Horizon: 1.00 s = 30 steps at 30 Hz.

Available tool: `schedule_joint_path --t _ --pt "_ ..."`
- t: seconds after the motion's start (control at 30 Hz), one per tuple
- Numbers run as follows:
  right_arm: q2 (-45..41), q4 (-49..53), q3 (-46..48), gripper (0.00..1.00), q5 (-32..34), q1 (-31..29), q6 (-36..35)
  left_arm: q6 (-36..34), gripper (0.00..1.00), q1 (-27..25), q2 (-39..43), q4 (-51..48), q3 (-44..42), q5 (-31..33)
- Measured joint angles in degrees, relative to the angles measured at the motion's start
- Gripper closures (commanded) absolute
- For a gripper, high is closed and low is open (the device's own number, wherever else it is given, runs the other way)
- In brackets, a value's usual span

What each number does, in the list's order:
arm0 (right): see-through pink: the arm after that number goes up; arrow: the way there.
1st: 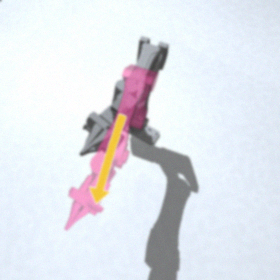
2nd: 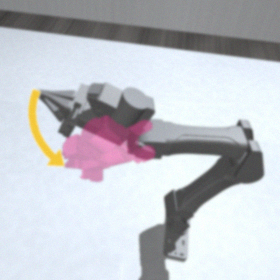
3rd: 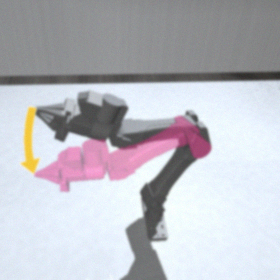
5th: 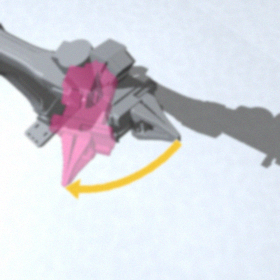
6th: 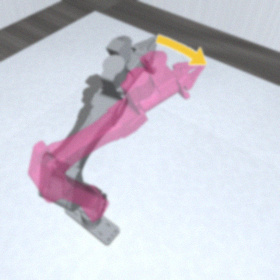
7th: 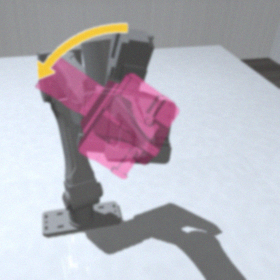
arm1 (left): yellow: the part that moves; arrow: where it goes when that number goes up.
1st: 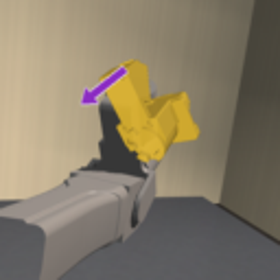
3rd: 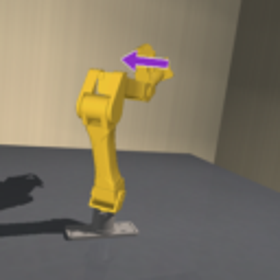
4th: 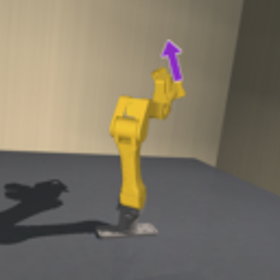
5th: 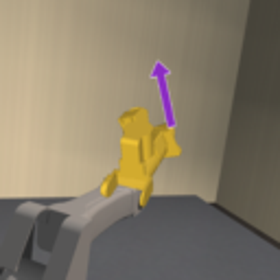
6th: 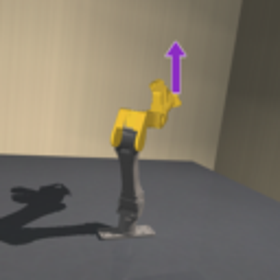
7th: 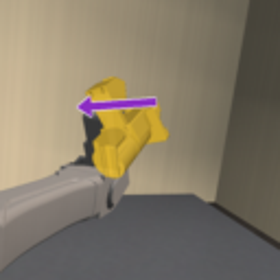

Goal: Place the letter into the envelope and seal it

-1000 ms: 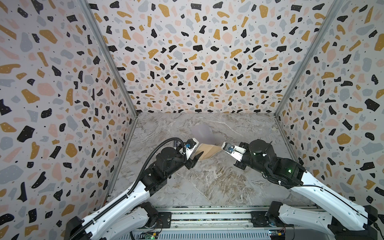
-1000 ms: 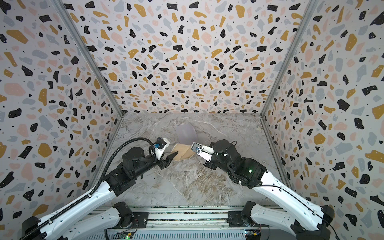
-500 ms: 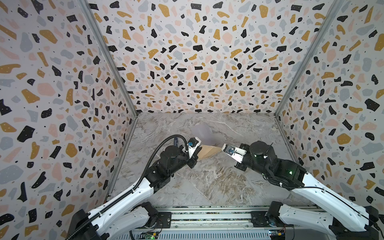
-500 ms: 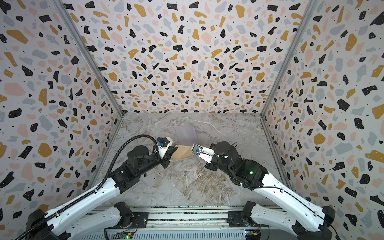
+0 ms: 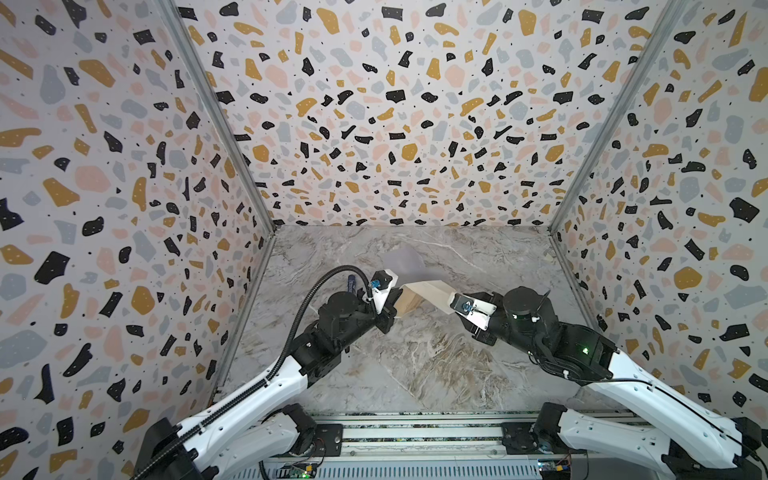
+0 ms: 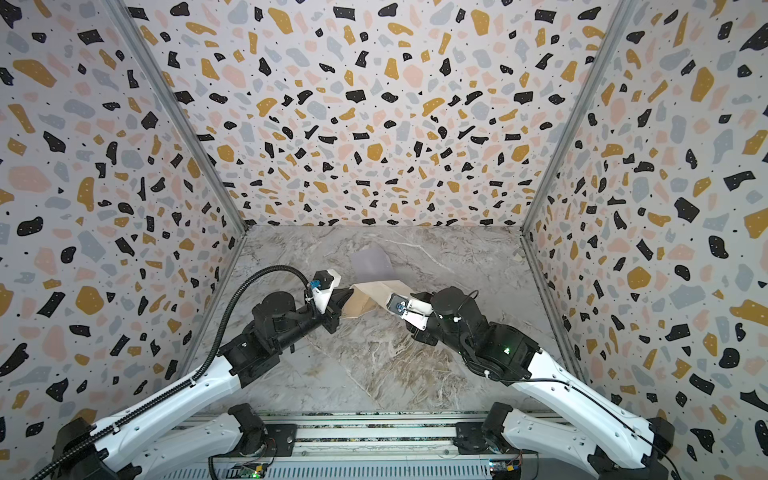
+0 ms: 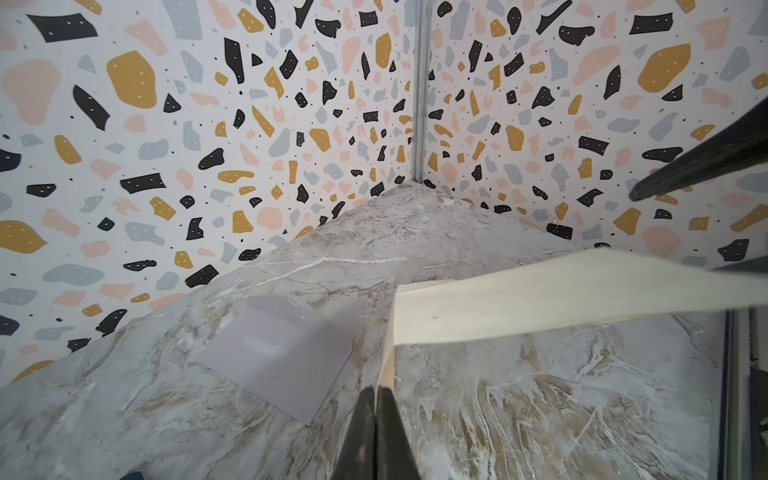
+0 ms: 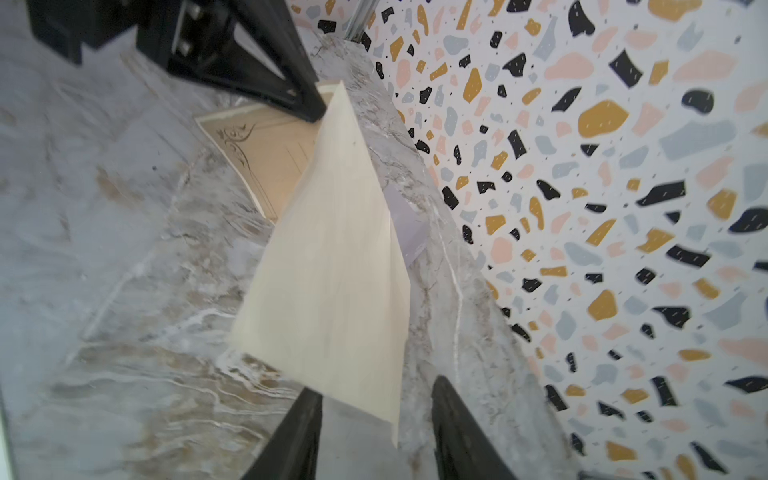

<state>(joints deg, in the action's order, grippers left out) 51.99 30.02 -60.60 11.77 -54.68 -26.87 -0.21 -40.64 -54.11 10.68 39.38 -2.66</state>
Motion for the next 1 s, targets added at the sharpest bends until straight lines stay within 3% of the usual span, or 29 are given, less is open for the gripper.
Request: schedule_joint_path --t 0.3,0.77,1.0 --pt "-5.03 -0.57 1.16 0.29 -6.34 0.0 0.94 -0.48 1.0 5.62 2.71 1.29 -0.76 -0.57" --pt "-2.67 -5.4 1.49 0.26 -13.46 0.0 1.88 -8.09 1.0 5.6 3.41 3.19 -2.29 -20.9" --pt "0.5 -8.22 1.99 0.23 -19.71 2.62 2.69 -11.74 1.0 5.46 2.12 4.31 -4.07 -26.45"
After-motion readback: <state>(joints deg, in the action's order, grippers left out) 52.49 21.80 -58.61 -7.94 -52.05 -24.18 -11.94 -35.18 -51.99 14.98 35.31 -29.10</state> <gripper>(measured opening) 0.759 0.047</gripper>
